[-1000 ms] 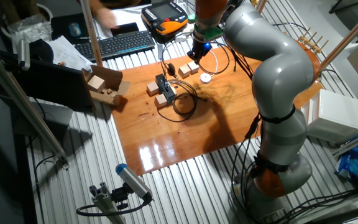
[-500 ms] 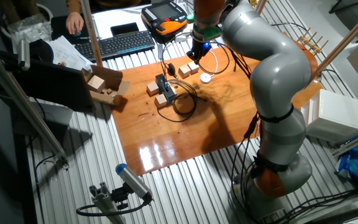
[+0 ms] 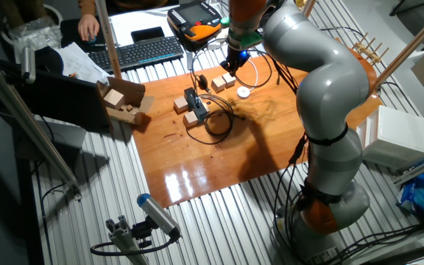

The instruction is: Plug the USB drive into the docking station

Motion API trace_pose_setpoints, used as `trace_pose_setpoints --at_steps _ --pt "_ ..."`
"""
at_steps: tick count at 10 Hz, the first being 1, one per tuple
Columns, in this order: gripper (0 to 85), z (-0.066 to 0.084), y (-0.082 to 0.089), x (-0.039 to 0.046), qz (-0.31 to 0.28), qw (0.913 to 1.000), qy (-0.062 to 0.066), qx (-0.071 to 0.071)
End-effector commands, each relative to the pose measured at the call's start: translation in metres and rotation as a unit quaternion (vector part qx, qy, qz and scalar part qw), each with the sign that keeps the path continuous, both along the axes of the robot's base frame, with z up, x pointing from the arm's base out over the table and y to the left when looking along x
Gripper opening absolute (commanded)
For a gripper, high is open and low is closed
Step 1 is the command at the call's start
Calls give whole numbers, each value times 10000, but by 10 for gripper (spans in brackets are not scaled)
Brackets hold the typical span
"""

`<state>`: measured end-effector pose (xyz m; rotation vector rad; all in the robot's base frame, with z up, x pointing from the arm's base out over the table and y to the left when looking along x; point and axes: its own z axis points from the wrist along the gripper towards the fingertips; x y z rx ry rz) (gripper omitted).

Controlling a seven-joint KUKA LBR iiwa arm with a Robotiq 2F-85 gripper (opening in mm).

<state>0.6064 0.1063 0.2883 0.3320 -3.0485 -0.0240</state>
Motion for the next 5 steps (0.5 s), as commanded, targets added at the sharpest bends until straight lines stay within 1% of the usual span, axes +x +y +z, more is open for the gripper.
trace_pose_setpoints --at_steps 1,2,5 --pt "0 0 1 -1 -6 10000 8 0" --pt "0 0 -1 -1 -14 10000 16 -1" --pt "0 -3 1 1 -75 10000 -15 -13"
